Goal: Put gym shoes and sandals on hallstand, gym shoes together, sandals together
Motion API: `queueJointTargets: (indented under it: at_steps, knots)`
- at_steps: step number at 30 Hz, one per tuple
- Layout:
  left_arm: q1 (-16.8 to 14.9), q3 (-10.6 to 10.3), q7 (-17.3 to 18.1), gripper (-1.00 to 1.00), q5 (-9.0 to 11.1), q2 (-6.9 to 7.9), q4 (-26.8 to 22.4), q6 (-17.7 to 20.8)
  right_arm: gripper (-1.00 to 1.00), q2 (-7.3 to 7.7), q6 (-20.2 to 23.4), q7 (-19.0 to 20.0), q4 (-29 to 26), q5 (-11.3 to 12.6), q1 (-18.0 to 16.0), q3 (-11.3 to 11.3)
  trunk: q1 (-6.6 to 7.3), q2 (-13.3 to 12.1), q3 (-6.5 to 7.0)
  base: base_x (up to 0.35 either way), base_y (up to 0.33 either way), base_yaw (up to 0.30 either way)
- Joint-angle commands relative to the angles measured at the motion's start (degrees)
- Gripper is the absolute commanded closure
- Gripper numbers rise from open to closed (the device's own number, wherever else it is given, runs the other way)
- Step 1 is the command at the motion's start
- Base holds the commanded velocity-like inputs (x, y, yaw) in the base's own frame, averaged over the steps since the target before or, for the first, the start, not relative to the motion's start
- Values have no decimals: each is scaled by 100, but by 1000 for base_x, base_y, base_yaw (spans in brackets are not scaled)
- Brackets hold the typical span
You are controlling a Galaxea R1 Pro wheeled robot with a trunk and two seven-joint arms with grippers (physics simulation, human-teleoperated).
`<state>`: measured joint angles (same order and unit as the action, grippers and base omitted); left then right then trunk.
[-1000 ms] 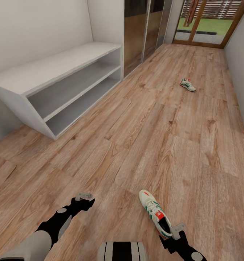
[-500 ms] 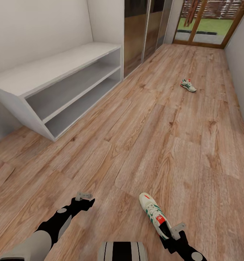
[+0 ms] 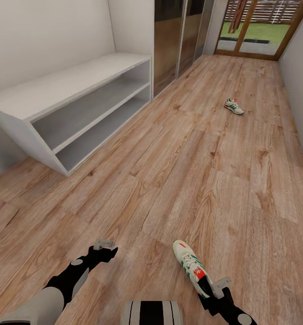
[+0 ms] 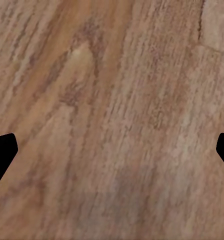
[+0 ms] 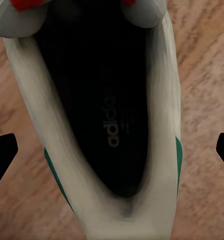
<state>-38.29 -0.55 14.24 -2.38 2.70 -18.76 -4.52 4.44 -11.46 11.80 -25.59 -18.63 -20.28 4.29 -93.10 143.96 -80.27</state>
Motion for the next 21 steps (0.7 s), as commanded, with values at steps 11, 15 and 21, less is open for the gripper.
queueJointTargets:
  at_steps: [11, 15, 21]
  knots:
    - [-3, -2, 9, -100, -26, 2, 4, -23, -100, -4, -23, 42, 1, -44, -2, 46, 1, 1, -3, 0, 0, 0]
    - [-3, -2, 9, -100, -26, 2, 4, -22, -100, -4, -23, 42, 1, -44, -2, 46, 1, 1, -3, 23, 0, 0]
    - [-3, 1, 9, -100, -26, 2, 4, -29, 100, -4, -23, 42, 1, -44, -2, 46, 1, 1, -3, 11, 0, 0]
